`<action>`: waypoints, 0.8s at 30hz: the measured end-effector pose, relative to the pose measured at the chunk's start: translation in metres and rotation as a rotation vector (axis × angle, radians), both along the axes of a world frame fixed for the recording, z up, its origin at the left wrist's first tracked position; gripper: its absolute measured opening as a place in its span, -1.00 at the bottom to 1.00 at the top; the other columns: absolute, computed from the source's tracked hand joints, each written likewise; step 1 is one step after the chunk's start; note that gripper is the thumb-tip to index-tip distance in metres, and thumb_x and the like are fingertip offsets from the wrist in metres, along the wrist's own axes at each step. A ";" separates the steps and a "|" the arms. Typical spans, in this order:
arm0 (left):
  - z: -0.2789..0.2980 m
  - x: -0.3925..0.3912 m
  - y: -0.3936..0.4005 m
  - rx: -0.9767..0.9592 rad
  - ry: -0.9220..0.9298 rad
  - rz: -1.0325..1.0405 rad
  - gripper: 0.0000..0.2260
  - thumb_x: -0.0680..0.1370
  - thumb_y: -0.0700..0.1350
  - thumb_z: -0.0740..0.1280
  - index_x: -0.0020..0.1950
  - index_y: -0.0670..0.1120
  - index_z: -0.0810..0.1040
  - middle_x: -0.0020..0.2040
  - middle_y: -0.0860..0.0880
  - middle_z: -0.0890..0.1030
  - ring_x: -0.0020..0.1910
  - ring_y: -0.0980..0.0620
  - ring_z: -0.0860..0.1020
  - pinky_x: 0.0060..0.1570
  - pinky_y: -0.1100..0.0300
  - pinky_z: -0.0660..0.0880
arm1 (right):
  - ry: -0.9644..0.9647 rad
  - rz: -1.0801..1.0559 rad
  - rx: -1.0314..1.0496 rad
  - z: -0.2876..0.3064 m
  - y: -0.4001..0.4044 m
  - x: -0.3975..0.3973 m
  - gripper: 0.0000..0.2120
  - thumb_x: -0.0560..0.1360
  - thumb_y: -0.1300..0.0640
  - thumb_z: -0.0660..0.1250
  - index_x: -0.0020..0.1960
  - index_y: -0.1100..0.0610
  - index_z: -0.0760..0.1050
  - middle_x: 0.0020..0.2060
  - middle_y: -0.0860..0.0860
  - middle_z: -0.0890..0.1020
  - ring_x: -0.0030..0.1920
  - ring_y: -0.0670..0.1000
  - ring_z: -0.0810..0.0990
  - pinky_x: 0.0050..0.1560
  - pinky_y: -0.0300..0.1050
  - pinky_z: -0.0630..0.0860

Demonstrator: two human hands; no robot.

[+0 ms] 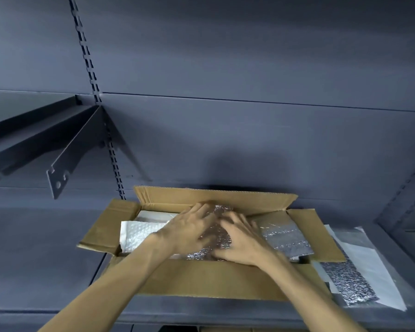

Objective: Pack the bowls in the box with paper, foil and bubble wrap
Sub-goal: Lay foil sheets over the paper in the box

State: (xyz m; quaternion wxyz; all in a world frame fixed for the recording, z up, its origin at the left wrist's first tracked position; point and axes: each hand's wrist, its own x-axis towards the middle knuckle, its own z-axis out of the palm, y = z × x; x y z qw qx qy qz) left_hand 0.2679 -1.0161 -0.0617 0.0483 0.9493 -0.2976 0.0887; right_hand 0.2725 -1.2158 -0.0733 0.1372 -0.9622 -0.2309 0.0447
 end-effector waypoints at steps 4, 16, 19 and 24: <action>-0.017 0.006 -0.007 -0.020 0.133 -0.011 -0.28 0.56 0.31 0.17 0.62 0.12 -0.03 0.45 0.00 0.27 0.49 0.00 0.18 0.46 0.05 0.28 | -0.131 0.025 0.106 0.001 -0.021 -0.003 -0.47 0.37 -0.32 0.26 0.29 -0.16 0.46 0.39 -0.21 0.30 0.40 -0.05 0.28 0.37 0.18 0.30; -0.036 0.014 -0.011 0.011 0.291 0.040 -0.12 0.38 0.64 -0.01 0.60 0.25 -0.09 0.53 0.05 0.18 0.51 0.03 0.10 0.53 0.01 0.10 | 0.208 0.134 -0.177 0.026 -0.131 0.023 -0.08 0.41 -0.41 0.37 0.58 -0.40 -0.12 0.59 -0.34 -0.18 0.57 -0.24 -0.13 0.57 -0.08 0.07; -0.029 0.016 -0.017 -0.004 0.284 0.065 -0.15 0.43 0.60 -0.06 0.61 0.22 -0.09 0.46 0.01 0.26 0.46 -0.02 0.16 0.50 -0.07 0.16 | 0.224 0.151 -0.298 0.024 -0.125 0.030 0.04 0.36 -0.42 0.43 0.59 -0.36 -0.18 0.61 -0.26 -0.22 0.60 -0.16 -0.12 0.59 -0.03 -0.03; -0.033 0.015 -0.035 0.091 0.195 0.024 -0.10 0.40 0.62 0.00 0.61 0.17 -0.05 0.49 -0.04 0.21 0.48 -0.09 0.16 0.53 -0.09 0.10 | 0.236 0.160 -0.338 0.023 -0.116 0.044 0.19 0.31 -0.32 0.54 0.65 -0.15 -0.18 0.63 -0.19 -0.13 0.62 -0.09 -0.03 0.60 -0.07 0.05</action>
